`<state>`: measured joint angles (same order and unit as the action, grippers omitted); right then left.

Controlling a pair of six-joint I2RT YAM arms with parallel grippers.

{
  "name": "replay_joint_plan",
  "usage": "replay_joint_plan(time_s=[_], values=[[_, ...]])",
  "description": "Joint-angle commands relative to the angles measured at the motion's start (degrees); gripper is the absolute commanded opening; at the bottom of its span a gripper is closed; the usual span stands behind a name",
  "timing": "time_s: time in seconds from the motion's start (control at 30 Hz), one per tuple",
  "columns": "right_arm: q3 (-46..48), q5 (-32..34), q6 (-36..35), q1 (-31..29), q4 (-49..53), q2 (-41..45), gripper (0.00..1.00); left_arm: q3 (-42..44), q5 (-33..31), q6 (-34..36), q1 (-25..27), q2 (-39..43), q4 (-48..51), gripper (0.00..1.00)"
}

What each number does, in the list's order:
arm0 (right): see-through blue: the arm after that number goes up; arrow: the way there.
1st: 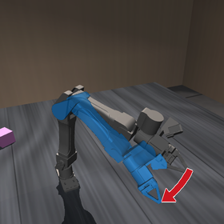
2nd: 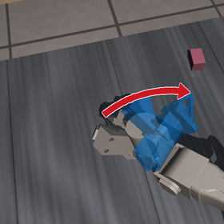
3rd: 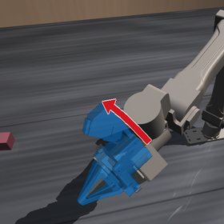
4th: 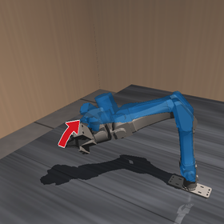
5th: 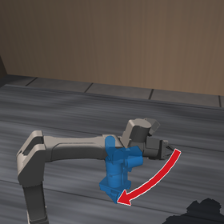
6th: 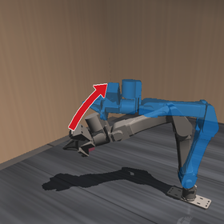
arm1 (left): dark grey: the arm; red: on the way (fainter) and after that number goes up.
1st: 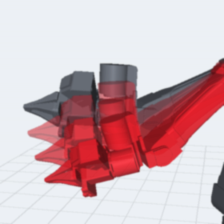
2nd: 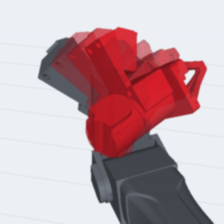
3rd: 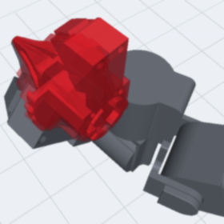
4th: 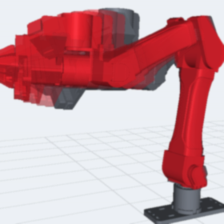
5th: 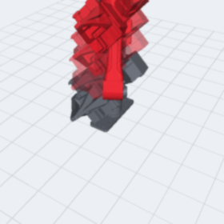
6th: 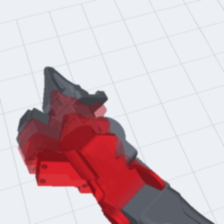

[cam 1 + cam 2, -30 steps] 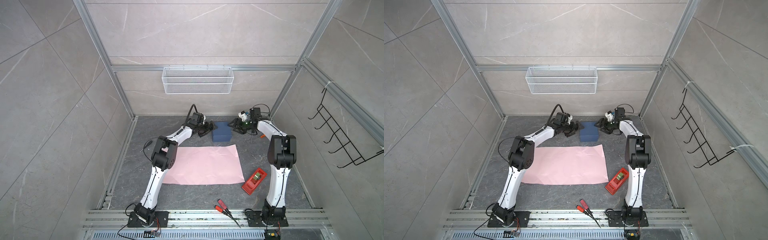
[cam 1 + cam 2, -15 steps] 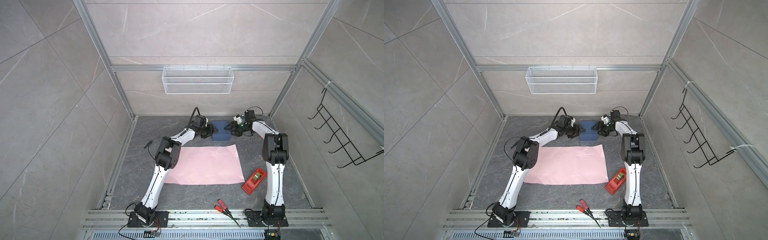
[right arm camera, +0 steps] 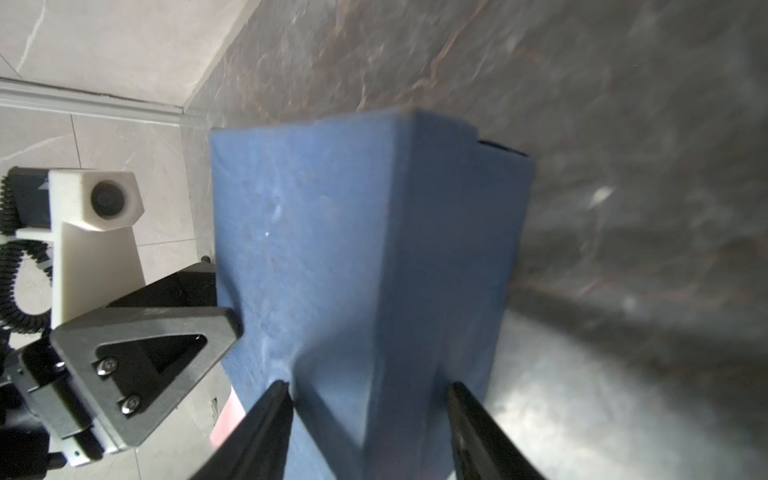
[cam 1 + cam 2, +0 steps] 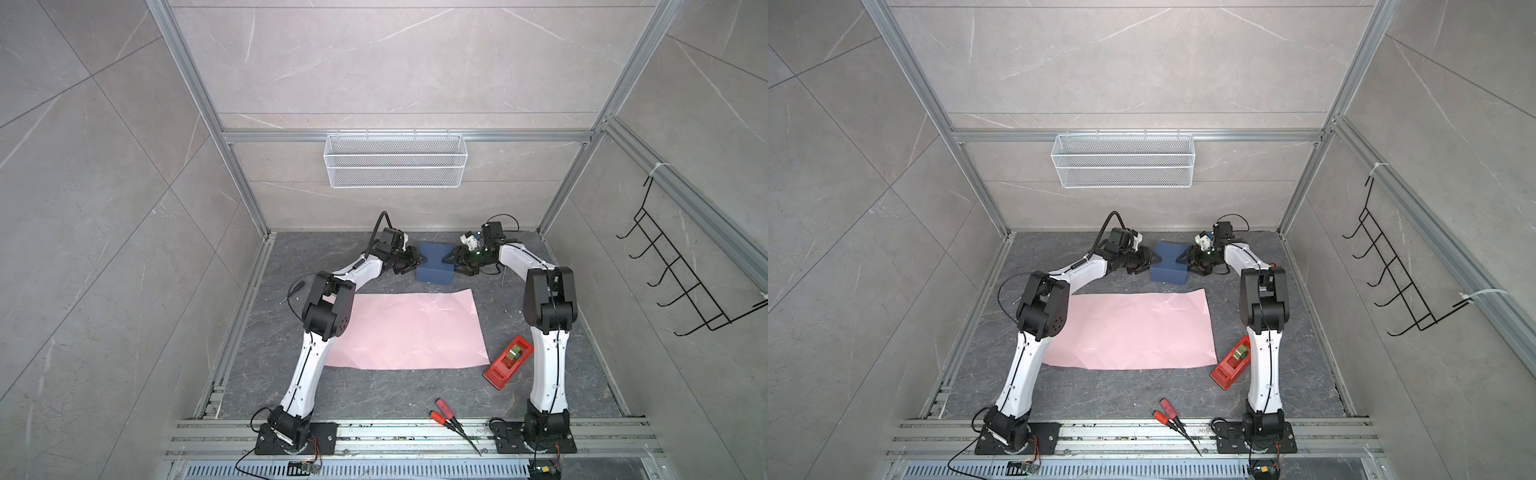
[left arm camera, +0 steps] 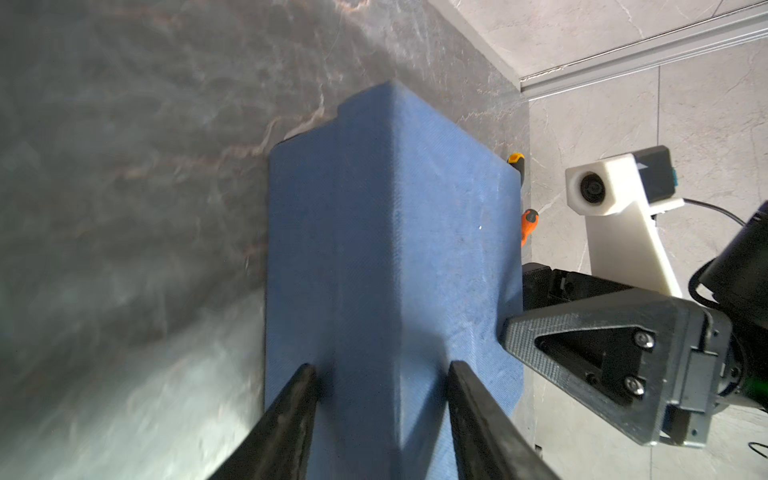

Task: Wrap the gift box in paper
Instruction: 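Lift the blue box with both grippers and carry it onto the pink paper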

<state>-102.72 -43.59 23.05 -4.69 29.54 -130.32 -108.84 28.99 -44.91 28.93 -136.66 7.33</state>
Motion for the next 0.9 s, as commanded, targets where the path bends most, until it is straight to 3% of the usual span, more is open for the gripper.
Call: replay_joint_plan(time_s=[0.0, 0.33, 0.7, 0.87], values=[[3.57, -3.80, 2.15, -3.61, -4.58, 6.63, 0.60, 2.56, 7.26, 1.44, 2.05, 8.77, -2.93, 0.48], [17.84, -0.93, 5.52, -8.49, -10.71, 18.43, 0.60, 18.58, 8.68, 7.53, 2.19, 23.61, -0.94, 0.46], [37.82, 5.78, 12.88, -18.76, -19.32, 33.48, 0.60, 44.11, 10.11, 17.90, 1.69, 45.01, 7.77, 0.51], [43.89, 9.51, 13.77, -22.65, -20.15, 37.55, 0.60, 50.29, 9.81, 20.16, -0.40, 46.79, 7.85, 0.54]])
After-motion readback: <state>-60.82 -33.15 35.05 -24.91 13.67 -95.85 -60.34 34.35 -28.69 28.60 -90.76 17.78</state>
